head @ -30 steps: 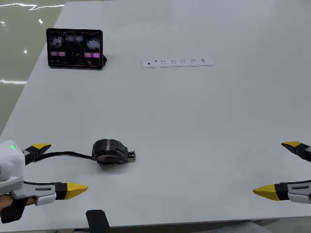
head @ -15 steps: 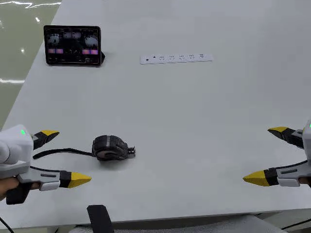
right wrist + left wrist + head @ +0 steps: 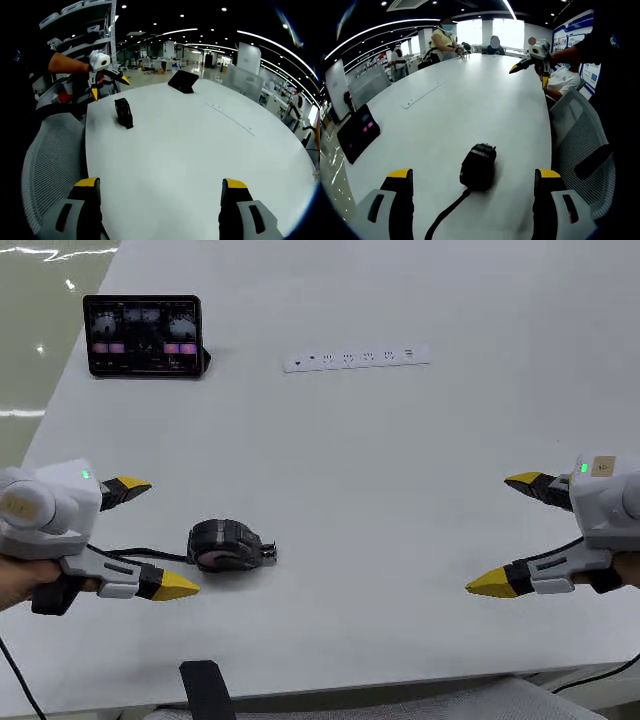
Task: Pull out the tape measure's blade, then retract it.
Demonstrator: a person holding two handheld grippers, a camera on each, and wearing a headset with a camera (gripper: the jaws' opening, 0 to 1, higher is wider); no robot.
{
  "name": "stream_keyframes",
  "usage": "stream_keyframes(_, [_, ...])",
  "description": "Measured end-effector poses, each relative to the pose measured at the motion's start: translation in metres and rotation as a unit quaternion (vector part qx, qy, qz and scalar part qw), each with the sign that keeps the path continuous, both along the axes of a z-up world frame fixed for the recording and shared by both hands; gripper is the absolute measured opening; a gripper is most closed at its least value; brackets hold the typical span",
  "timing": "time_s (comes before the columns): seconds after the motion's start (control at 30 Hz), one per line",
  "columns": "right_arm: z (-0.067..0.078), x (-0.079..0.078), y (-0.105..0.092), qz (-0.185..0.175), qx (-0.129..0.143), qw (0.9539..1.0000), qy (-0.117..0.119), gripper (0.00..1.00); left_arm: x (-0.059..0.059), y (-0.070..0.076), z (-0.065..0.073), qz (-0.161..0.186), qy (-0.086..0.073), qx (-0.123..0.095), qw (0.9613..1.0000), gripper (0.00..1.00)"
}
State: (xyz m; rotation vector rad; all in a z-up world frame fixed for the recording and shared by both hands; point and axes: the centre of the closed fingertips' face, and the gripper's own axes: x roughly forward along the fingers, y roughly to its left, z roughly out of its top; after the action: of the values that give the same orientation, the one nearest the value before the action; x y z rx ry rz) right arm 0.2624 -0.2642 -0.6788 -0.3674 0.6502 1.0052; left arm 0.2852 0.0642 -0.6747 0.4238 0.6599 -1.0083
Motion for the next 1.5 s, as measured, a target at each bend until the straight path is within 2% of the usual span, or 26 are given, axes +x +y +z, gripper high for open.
stream_keyframes(0.07, [0.001, 0.002, 0.004, 0.011, -0.002, 0.9999, -0.003, 1.00, 0.002, -0.001, -0.001, -0.016, -0.003, 0.014, 0.9998, 0.99])
stream_keyframes(0.33, [0.008, 0.009, 0.020, 0.032, -0.001, 0.9994, -0.011, 1.00, 0.005, -0.008, -0.009, -0.060, 0.009, 0.050, 0.9969, 0.99])
stream_keyframes(0.4, [0.009, 0.012, 0.022, 0.036, 0.001, 0.9992, -0.014, 1.00, 0.005, -0.008, -0.015, -0.073, 0.014, 0.066, 0.9950, 0.99])
stream_keyframes(0.47, [0.010, 0.013, 0.025, 0.039, 0.002, 0.9991, -0.017, 1.00, 0.002, -0.009, -0.022, -0.085, 0.026, 0.081, 0.9927, 0.99])
stream_keyframes(0.53, [0.009, 0.014, 0.028, 0.040, 0.001, 0.9991, -0.014, 1.00, 0.004, -0.011, -0.027, -0.096, 0.022, 0.094, 0.9908, 0.99])
stream_keyframes(0.63, [0.007, 0.016, 0.034, 0.048, 0.002, 0.9987, -0.015, 1.00, 0.004, -0.015, -0.033, -0.106, 0.028, 0.108, 0.9881, 0.99])
stream_keyframes(0.77, [0.006, 0.018, 0.043, 0.056, 0.008, 0.9983, -0.012, 1.00, 0.004, -0.026, -0.038, -0.118, 0.035, 0.110, 0.9863, 0.99])
stream_keyframes(0.9, [0.004, 0.022, 0.051, 0.063, 0.005, 0.9979, -0.012, 1.00, 0.004, -0.034, -0.043, -0.126, 0.043, 0.118, 0.9840, 0.92])
stream_keyframes(0.97, [0.004, 0.022, 0.055, 0.068, 0.006, 0.9976, -0.013, 1.00, 0.006, -0.039, -0.044, -0.130, 0.042, 0.120, 0.9833, 0.92])
stream_keyframes(1.03, [0.002, 0.024, 0.059, 0.071, 0.003, 0.9974, -0.012, 1.00, 0.006, -0.039, -0.046, -0.134, 0.051, 0.133, 0.9807, 0.84])
stream_keyframes(1.07, [0.001, 0.024, 0.061, 0.072, 0.003, 0.9973, -0.012, 1.00, 0.006, -0.041, -0.046, -0.137, 0.049, 0.134, 0.9803, 0.80])
stream_keyframes(1.17, [-0.003, 0.025, 0.067, 0.078, 0.001, 0.9969, -0.009, 1.00, 0.007, -0.047, -0.047, -0.147, 0.049, 0.137, 0.9784, 0.75])
stream_keyframes(1.37, [-0.009, 0.028, 0.083, 0.095, -0.001, 0.9954, -0.009, 1.00, 0.002, -0.051, -0.055, -0.167, 0.061, 0.158, 0.9713, 0.59])
stream_keyframes(1.43, [-0.009, 0.028, 0.089, 0.096, 0.006, 0.9953, -0.007, 1.00, 0.001, -0.051, -0.058, -0.171, 0.066, 0.165, 0.9691, 0.46])
stream_keyframes(1.5, [-0.010, 0.027, 0.091, 0.098, 0.004, 0.9952, -0.007, 1.00, 0.003, -0.052, -0.061, -0.177, 0.054, 0.171, 0.9677, 0.36])
